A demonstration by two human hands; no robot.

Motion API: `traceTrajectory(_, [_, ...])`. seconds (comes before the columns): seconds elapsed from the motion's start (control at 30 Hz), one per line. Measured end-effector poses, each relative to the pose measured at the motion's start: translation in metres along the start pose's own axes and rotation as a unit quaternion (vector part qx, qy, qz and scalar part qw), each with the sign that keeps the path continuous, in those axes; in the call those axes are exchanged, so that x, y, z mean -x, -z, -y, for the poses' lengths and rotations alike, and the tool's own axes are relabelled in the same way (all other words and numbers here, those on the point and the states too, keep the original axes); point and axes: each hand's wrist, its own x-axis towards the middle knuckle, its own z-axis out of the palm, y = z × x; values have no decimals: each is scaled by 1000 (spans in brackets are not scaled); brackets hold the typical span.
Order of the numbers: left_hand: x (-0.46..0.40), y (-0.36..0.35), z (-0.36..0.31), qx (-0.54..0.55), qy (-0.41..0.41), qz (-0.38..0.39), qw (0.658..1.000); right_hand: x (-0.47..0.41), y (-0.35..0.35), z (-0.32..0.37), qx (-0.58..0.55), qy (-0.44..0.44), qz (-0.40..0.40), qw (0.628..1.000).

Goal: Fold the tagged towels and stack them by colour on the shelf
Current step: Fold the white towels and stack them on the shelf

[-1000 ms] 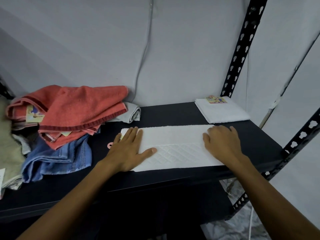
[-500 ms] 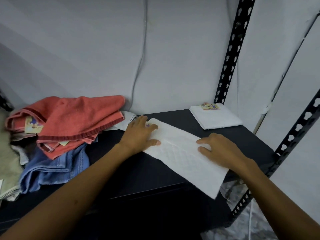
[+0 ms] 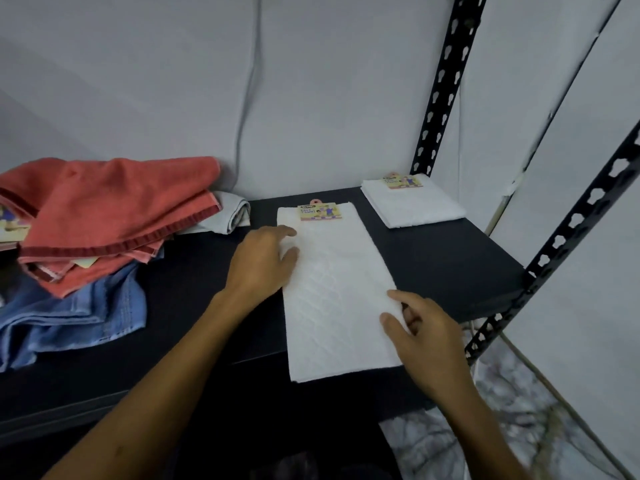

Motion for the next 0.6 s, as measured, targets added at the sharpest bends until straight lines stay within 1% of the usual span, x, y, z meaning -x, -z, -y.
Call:
traceTrajectory(0.07, [38, 11, -12, 45, 34, -37, 998, 11, -5, -2, -115, -30, -24, 993])
traceTrajectory(0.17, [98, 24, -31, 120, 98, -64, 986, 24, -6, 0, -230, -77, -30, 970])
traceTrajectory(0.27, [150, 26, -38, 186, 136, -52, 972, 35, -3, 1, -287, -96, -18, 953])
traceTrajectory(0.4, [185, 13, -37, 242, 194, -41, 950, 46, -1, -5, -353, -136, 38, 925])
traceTrajectory(0.43, [189, 9, -37, 272, 214, -33, 938, 48, 0, -7, -357, -141, 48, 922])
traceTrajectory(0.47, [191, 6, -38, 320, 241, -17, 916, 49, 1, -8, -356, -142, 56, 922])
traceTrajectory(0.57, [191, 2, -45, 483, 314, 26, 817, 52, 2, -11, -366, -141, 72, 917])
traceTrajectory(0.6, [190, 1, -46, 517, 321, 27, 793, 53, 3, -12, -372, -141, 76, 914])
